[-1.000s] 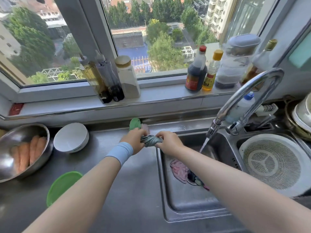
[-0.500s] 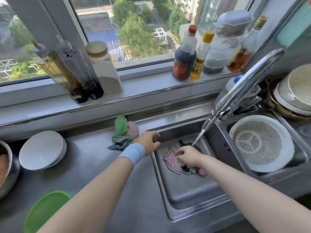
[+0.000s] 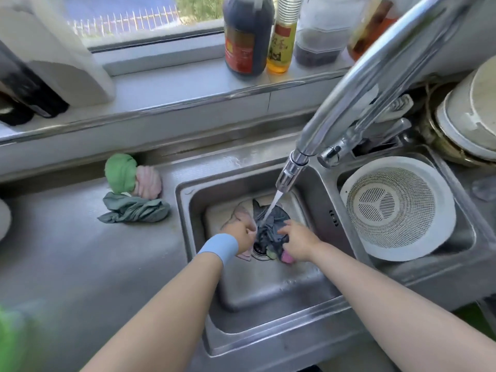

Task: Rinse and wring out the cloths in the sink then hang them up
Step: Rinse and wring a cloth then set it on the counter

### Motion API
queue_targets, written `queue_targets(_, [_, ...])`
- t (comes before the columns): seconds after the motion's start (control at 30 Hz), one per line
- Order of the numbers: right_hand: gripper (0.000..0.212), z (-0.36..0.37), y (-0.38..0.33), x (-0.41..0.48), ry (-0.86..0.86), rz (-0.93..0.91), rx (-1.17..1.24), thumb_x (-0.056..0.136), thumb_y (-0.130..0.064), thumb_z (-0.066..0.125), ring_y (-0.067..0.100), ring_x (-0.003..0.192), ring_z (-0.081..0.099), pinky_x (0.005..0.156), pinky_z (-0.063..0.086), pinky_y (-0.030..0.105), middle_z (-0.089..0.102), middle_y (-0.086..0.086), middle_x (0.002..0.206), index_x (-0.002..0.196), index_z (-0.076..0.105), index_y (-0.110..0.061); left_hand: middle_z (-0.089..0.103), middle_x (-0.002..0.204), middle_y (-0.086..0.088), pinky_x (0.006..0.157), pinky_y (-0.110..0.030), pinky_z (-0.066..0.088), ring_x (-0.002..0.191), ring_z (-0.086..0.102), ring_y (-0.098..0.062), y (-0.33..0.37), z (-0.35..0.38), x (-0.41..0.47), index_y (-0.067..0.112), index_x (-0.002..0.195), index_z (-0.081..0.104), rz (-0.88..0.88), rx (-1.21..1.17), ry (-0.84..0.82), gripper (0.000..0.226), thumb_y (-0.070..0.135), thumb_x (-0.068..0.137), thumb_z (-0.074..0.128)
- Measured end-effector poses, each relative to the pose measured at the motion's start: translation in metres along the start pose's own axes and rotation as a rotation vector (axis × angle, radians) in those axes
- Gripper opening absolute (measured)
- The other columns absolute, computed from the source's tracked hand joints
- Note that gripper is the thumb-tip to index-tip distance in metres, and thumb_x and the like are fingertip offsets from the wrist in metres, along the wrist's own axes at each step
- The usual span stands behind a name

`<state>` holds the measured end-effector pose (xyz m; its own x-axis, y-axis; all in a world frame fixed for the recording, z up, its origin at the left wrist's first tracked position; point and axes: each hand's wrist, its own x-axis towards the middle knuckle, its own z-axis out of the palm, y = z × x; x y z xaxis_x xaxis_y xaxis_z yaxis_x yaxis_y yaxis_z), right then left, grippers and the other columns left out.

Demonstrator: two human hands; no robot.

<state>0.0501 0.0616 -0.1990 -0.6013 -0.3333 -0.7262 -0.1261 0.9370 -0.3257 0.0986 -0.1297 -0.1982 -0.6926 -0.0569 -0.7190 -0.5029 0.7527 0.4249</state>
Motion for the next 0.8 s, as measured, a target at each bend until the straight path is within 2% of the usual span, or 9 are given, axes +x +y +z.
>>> queue_targets(0.1, [0.051, 0.017, 0.007, 0.025, -0.125, -0.080, -0.162, 0.088, -0.015, 0.056, 0.024, 0.153, 0.010, 0.124, 0.009, 0.042, 0.009, 0.003, 0.167, 0.133, 0.060, -0.040, 0.064, 0.124, 0.000, 0.072, -0.025, 0.052, 0.095, 0.067, -0.023, 0.003, 0.021, 0.017, 0.034, 0.129, 0.058, -0.026, 0.003, -0.012, 0.036, 0.030, 0.094, 0.051])
queue_targets(0.17, [0.050, 0.032, 0.013, 0.036, -0.164, -0.086, -0.314, 0.090, -0.024, 0.056, 0.019, 0.153, 0.006, 0.122, 0.003, 0.049, 0.010, -0.002, 0.167, 0.135, 0.056, -0.046, 0.064, 0.123, -0.001, 0.074, -0.027, 0.054, 0.092, 0.068, -0.025, 0.003, 0.034, 0.025, 0.033, 0.133, 0.056, -0.056, -0.043, -0.036, 0.040, 0.025, 0.093, 0.050])
queue_targets(0.23, [0.045, 0.040, 0.018, 0.042, -0.085, -0.097, -0.307, 0.090, -0.023, 0.056, 0.019, 0.148, 0.025, 0.119, 0.013, 0.046, 0.033, -0.003, 0.159, 0.132, 0.060, -0.040, 0.065, 0.126, -0.001, 0.085, -0.022, 0.049, 0.101, 0.068, -0.025, 0.002, 0.045, 0.028, 0.030, 0.137, 0.053, -0.074, -0.095, -0.038, 0.047, 0.021, 0.092, 0.051])
queue_targets(0.33, [0.027, 0.038, 0.019, 0.042, 0.167, -0.083, -0.060, 0.082, -0.018, 0.065, 0.021, 0.117, 0.058, 0.105, 0.037, 0.033, 0.070, -0.007, 0.117, 0.103, 0.073, -0.033, 0.062, 0.133, 0.001, 0.083, -0.014, 0.041, 0.108, 0.065, -0.022, 0.003, 0.052, 0.023, 0.030, 0.141, 0.049, -0.076, -0.159, -0.014, 0.051, 0.018, 0.091, 0.052])
queue_targets(0.4, [0.022, 0.027, 0.015, 0.035, 0.220, -0.057, 0.156, 0.076, -0.018, 0.072, 0.018, 0.098, 0.064, 0.090, 0.049, 0.030, 0.071, -0.012, 0.093, 0.084, 0.067, -0.038, 0.057, 0.139, 0.000, 0.090, -0.021, 0.048, 0.111, 0.064, -0.025, 0.007, 0.047, 0.017, 0.032, 0.144, 0.045, -0.060, -0.233, 0.016, 0.056, 0.015, 0.091, 0.052])
queue_targets(0.47, [0.033, 0.015, 0.006, 0.027, 0.197, -0.094, 0.286, 0.071, -0.019, 0.078, 0.012, 0.085, 0.064, 0.078, 0.050, 0.028, 0.065, -0.016, 0.082, 0.085, 0.056, -0.038, 0.054, 0.142, 0.001, 0.087, -0.026, 0.051, 0.109, 0.065, -0.026, 0.013, 0.040, 0.009, 0.036, 0.145, 0.041, -0.023, -0.309, 0.043, 0.061, 0.010, 0.090, 0.051])
queue_targets(0.6, [0.051, -0.010, -0.017, 0.010, 0.104, -0.144, 0.604, 0.070, -0.002, 0.084, 0.002, 0.081, 0.064, 0.065, 0.042, 0.001, 0.064, -0.015, 0.088, 0.107, 0.057, -0.022, 0.062, 0.130, 0.001, 0.082, -0.015, 0.042, 0.100, 0.058, -0.013, 0.025, 0.023, -0.011, 0.038, 0.139, 0.047, 0.052, -0.400, 0.079, 0.060, 0.007, 0.088, 0.054])
queue_targets(0.7, [0.052, -0.032, -0.026, -0.001, 0.022, -0.175, 0.726, 0.074, 0.005, 0.081, 0.009, 0.085, 0.065, 0.068, 0.048, 0.005, 0.068, -0.004, 0.097, 0.115, 0.058, -0.016, 0.068, 0.112, 0.001, 0.083, -0.022, 0.044, 0.096, 0.063, -0.016, 0.029, 0.000, -0.026, 0.030, 0.125, 0.062, 0.015, -0.342, 0.125, 0.039, 0.027, 0.087, 0.067])
queue_targets(0.8, [0.036, -0.052, -0.029, -0.014, 0.006, -0.154, 0.683, 0.084, -0.004, 0.075, 0.014, 0.098, 0.066, 0.091, 0.052, 0.022, 0.070, 0.008, 0.112, 0.119, 0.066, -0.010, 0.067, 0.088, 0.004, 0.075, -0.027, 0.050, 0.086, 0.067, -0.021, 0.033, -0.020, -0.045, 0.026, 0.097, 0.067, -0.013, -0.263, 0.142, 0.018, 0.037, 0.084, 0.071])
